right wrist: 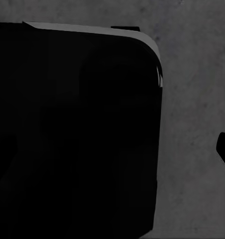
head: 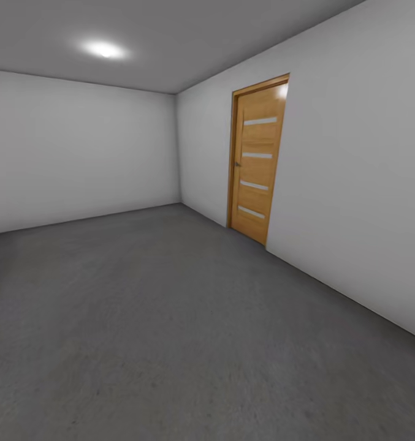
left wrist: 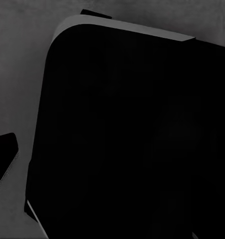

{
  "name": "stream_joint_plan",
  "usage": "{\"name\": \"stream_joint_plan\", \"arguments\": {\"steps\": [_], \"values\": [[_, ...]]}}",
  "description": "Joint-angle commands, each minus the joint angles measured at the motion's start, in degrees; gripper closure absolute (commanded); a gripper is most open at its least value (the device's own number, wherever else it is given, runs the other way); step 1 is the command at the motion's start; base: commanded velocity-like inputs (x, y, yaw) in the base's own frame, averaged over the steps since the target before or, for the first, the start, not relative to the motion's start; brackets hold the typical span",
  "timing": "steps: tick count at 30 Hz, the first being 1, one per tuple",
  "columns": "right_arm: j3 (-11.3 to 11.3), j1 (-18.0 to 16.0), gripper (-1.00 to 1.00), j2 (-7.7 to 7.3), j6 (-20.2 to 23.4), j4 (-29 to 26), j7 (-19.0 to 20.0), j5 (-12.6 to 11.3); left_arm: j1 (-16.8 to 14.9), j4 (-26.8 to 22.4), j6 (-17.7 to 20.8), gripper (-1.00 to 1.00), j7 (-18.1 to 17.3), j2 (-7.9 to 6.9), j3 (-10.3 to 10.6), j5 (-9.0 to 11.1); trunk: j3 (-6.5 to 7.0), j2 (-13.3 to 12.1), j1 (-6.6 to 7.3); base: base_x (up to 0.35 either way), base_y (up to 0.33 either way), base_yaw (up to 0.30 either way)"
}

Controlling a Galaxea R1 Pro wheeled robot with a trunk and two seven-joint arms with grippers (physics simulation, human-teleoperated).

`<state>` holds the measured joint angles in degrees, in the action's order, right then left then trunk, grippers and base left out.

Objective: Move the two storage containers from the living room to the garage. In the garage, place one container on the floor and stack the other container on top of it (either order is fine).

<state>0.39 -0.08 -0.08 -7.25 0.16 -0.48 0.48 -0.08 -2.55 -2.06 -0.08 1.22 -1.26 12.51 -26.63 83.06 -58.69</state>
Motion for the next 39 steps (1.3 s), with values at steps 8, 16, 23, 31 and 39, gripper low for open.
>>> {"name": "stream_joint_plan", "arguments": {"steps": [8, 16, 23, 31, 39], "values": [[0.2, 0.0, -1.0, -0.08, -0.1, 0.0, 0.0, 0.1, 0.0, 0.0, -0.1, -1.0, 0.0, 0.01, -0.1, 0.3, -0.04, 0.0, -0.03, 0.322, 0.074, 0.0], [0.2, 0.0, -1.0, -0.03, 0.0, 0.0, 0.0, 0.1, 0.0, 0.0, -0.3, -1.0, 0.0, 0.01, -0.1, 0.3, -0.04, 0.0, -0.03, 0.322, 0.075, 0.0], [0.3, 0.0, -1.0, -0.02, 0.0, 0.0, 0.0, 0.1, 0.0, 0.0, -0.3, -1.0, 0.1, 0.01, -0.1, 0.3, -0.04, 0.0, -0.03, 0.322, 0.075, 0.0], [0.2, 0.0, -1.0, -0.12, -0.2, 0.0, 0.0, 0.0, 0.0, 0.0, -0.3, -1.0, 0.1, 0.01, -0.1, 0.3, -0.04, 0.0, -0.03, 0.322, 0.067, 0.0], [0.1, 0.0, -1.0, 0.11, -0.4, 0.0, 0.0, 0.0, 0.0, 0.0, -0.4, -1.0, 0.1, 0.01, -0.1, 0.3, -0.04, 0.0, -0.03, 0.322, 0.009, -0.041]]}}
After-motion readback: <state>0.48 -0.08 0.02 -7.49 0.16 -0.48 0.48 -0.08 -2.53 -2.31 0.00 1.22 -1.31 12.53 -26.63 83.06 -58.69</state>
